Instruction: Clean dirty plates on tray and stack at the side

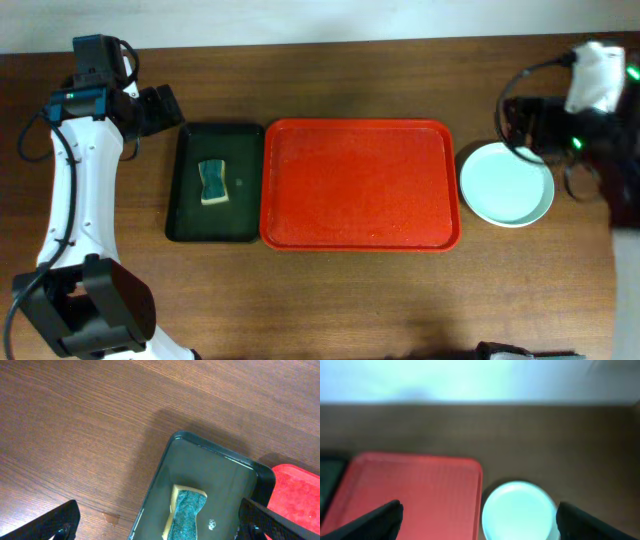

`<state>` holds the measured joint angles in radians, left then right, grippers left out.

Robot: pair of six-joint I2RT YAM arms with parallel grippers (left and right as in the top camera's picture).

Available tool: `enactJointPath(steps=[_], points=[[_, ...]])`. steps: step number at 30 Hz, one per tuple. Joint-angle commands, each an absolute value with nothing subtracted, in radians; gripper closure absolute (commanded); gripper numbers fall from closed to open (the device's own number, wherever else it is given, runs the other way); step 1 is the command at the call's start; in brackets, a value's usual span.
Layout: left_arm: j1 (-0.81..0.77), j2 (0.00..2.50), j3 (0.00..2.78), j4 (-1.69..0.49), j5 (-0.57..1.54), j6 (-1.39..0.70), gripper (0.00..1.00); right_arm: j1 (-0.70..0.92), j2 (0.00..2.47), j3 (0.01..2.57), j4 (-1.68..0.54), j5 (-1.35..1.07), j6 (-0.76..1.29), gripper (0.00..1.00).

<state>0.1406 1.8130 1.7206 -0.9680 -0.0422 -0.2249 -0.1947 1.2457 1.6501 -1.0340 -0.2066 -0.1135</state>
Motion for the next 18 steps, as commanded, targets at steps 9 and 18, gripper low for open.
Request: enactJointPath(steps=[9,18], points=[[0.139,1.819,1.721,-0.966,-0.046,-0.231,0.01,-0.054,0.855,1.653,-1.037,-0.201,-0.123,0.01],[0.139,1.819,1.721,-0.966,-0.046,-0.231,0.01,0.046,0.502,1.629,-1.126,-0.179,-0.123,0.01]])
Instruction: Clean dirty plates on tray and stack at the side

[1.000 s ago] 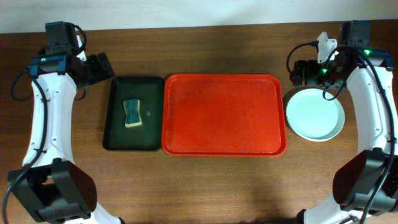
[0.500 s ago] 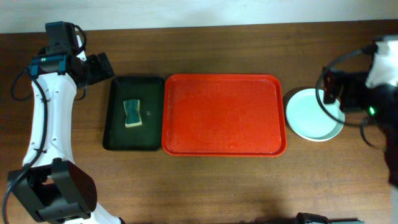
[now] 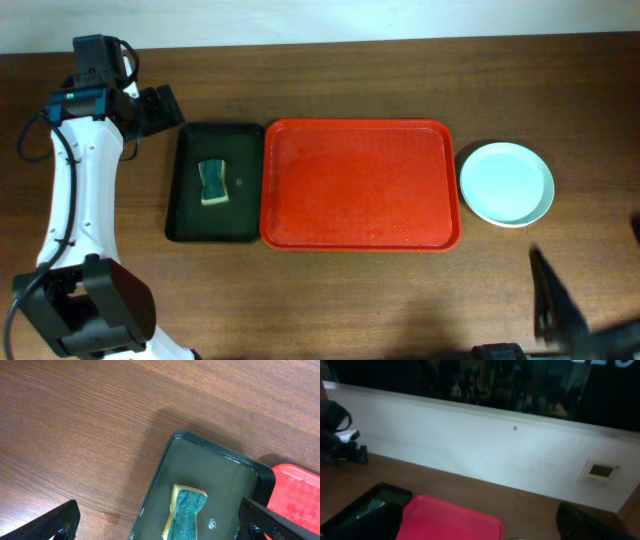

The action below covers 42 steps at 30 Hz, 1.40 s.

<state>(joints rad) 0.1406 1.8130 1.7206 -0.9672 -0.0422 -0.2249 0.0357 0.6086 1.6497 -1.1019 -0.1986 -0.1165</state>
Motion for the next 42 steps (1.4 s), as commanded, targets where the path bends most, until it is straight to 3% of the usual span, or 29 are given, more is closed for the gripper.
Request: enactJointPath(steps=[1,12,20,30,42], points=[[0.139,1.819,1.721,-0.966,-0.046,-0.231,0.01,0.046,0.453,1.607,-1.126,-0.179,-0.123,0.01],[0.138,1.819,1.721,-0.966,-0.046,-0.231,0.01,0.047,0.076,1.190,-1.036,-0.228,-0.154,0.01],[0.139,1.819,1.721,-0.966,-0.046,-0.231,0.01,0.048,0.004,0.842,-0.710,-0.229,-0.154,0.02],[0.138,1.819,1.721,-0.966,-0.046,-0.231,0.01,0.065,0.004,0.321,0.047,-0.229,-0.153,0.01],[0.139,1.819,1.721,-0.966,-0.046,-0.231,0.01,0.065,0.004,0.019,0.242,-0.226,-0.153,0.01]])
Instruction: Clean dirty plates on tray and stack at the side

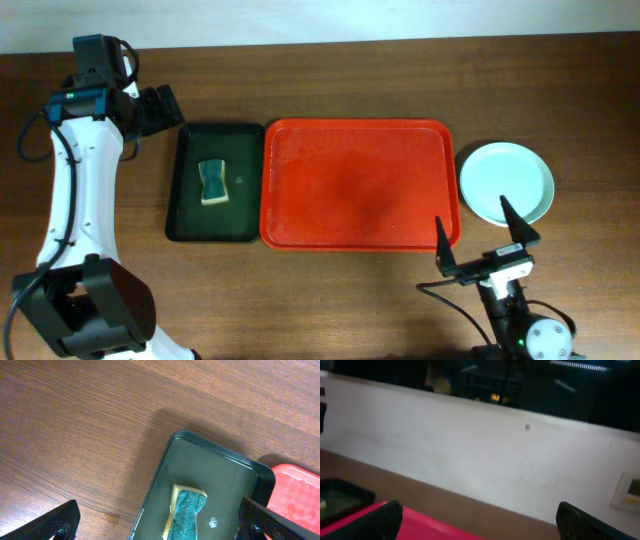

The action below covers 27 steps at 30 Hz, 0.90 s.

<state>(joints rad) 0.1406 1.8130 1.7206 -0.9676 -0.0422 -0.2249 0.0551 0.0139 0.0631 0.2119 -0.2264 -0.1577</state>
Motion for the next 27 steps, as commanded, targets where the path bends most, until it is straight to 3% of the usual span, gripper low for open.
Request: enactJointPath(steps=[1,6,11,13,27], points=[[0.139,1.819,1.721,-0.966,-0.046,-0.231,0.00,0.065,0.004,0.006,0.250,-0.222,-0.153,0.02],[0.139,1.819,1.721,-0.966,-0.046,-0.231,0.00,0.064,0.004,0.006,0.231,-0.183,-0.153,0.01],[0.139,1.819,1.721,-0.966,-0.046,-0.231,0.01,0.064,0.004,0.006,0.025,-0.158,-0.141,0.02],[0.141,1.819,1.721,-0.966,-0.046,-0.231,0.01,0.064,0.004,0.006,-0.076,-0.094,-0.047,0.01],[0.141,1.819,1.721,-0.966,-0.046,-0.231,0.01,0.059,0.004,0.006,-0.075,-0.056,-0.014,0.01]])
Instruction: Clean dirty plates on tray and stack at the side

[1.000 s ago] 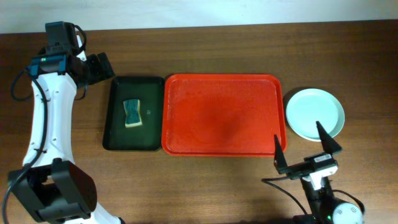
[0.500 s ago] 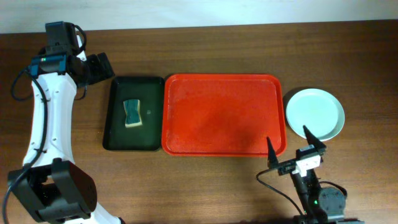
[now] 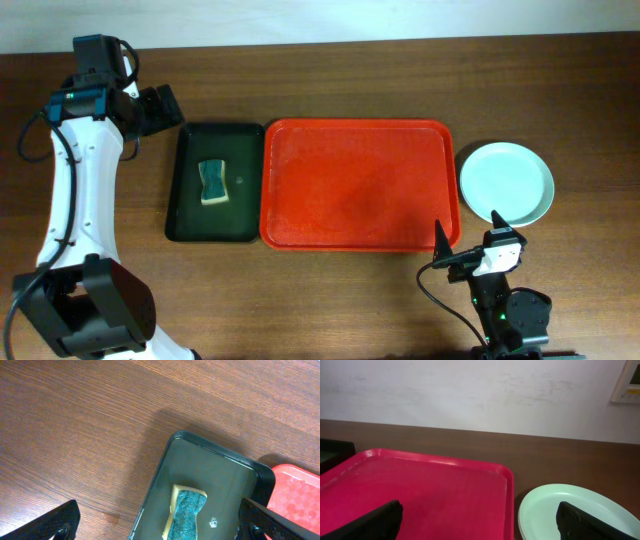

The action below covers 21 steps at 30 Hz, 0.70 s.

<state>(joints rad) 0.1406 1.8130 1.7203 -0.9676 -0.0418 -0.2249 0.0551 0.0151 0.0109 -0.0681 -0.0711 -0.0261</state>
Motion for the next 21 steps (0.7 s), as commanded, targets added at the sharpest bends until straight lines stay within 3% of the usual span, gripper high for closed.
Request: enactJointPath(steps=[1,21], points=[[0.141,1.819,1.721,-0.966,-0.046,-0.231,0.01,0.052,0.004,0.006,-0.075,-0.055,-0.014,0.02],[0.141,1.819,1.721,-0.966,-0.046,-0.231,0.01,0.031,0.004,0.006,-0.075,-0.055,-0.014,0.02]])
